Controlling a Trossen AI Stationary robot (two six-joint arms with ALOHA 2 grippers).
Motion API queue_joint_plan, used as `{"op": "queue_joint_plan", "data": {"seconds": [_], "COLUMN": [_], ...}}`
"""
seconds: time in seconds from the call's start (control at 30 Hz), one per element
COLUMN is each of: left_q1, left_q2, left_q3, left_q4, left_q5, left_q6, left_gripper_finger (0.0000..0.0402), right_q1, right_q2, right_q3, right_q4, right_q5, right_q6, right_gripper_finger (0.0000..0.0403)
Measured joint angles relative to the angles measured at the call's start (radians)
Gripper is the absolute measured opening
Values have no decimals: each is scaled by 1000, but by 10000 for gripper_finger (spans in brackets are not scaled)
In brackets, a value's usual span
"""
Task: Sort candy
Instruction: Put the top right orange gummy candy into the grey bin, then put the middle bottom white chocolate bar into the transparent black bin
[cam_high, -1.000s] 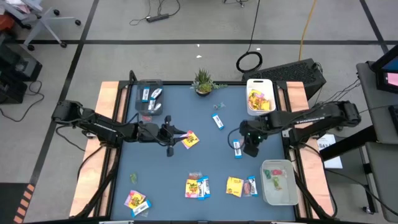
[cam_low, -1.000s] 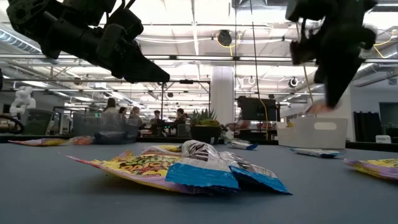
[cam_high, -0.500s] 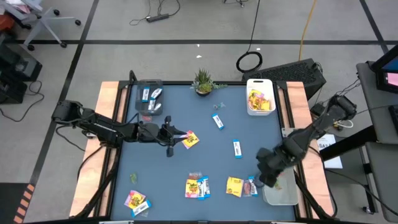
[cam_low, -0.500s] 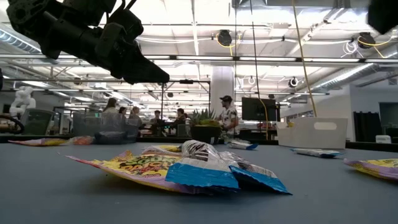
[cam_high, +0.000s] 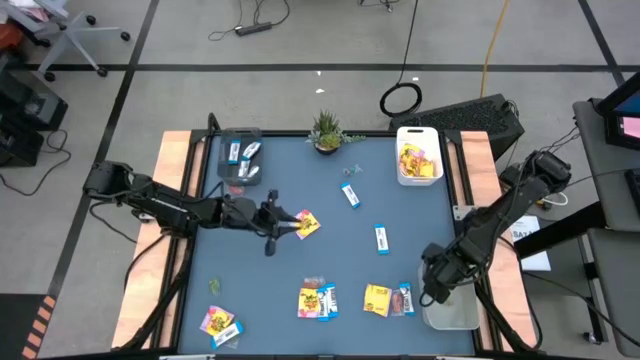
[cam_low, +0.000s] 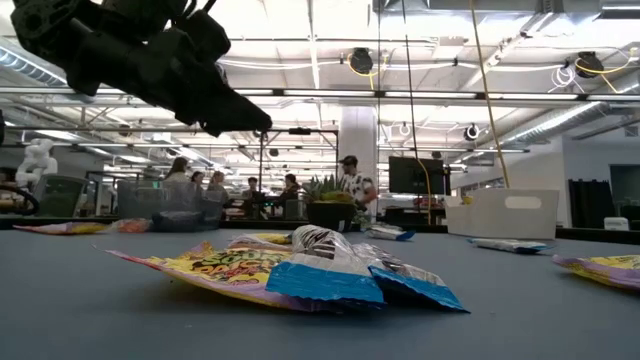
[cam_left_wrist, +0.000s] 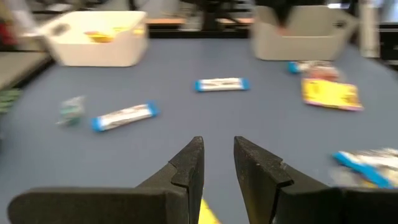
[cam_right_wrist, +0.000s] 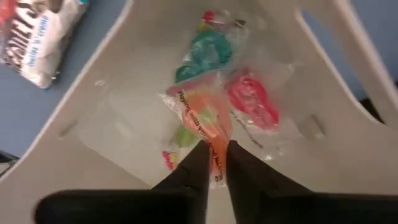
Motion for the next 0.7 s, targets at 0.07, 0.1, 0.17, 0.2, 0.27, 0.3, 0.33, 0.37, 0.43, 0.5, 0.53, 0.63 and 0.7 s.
{"op": "queue_joint_plan", "data": {"seconds": [0.07,0.1,0.17,0.2,0.27,0.3,0.33,0.37,0.43,0.5,0.53,0.63,0.7], "left_q1": [-4,-11,-32,-43,-65,-78,-88,-99,-118,-135,-142,-167,-187], "left_q2": [0,0,0,2,23,36,52,75,126,181,208,272,304], "left_q3": [8,15,29,35,52,62,75,93,136,188,217,305,352], "left_q4": [-11,-20,-48,-58,-61,-67,-76,-80,-114,-167,-193,-276,-329], "left_q5": [79,100,115,116,117,117,117,117,117,118,119,154,189], "left_q6": [0,-1,1,5,22,32,42,54,84,118,137,201,247], "left_gripper_finger": [92,92,92,92,92,92,92,92,92,86,80,51,28], "right_q1": [0,0,0,0,0,0,-1,-4,-15,-31,-41,-84,-115], "right_q2": [-4,-6,-7,-7,-7,-7,-7,-7,-7,-7,-7,-7,-7], "right_q3": [17,31,70,93,144,170,195,219,258,283,288,289,290], "right_q4": [-36,-53,-87,-101,-128,-142,-156,-163,-159,-157,-152,-111,-82], "right_q5": [0,0,1,2,28,62,103,147,240,339,390,513,588], "right_q6": [1,2,-5,-18,-43,-60,-79,-99,-149,-215,-258,-410,-504], "right_gripper_finger": [72,85,110,120,134,136,136,133,120,97,83,32,9]}}
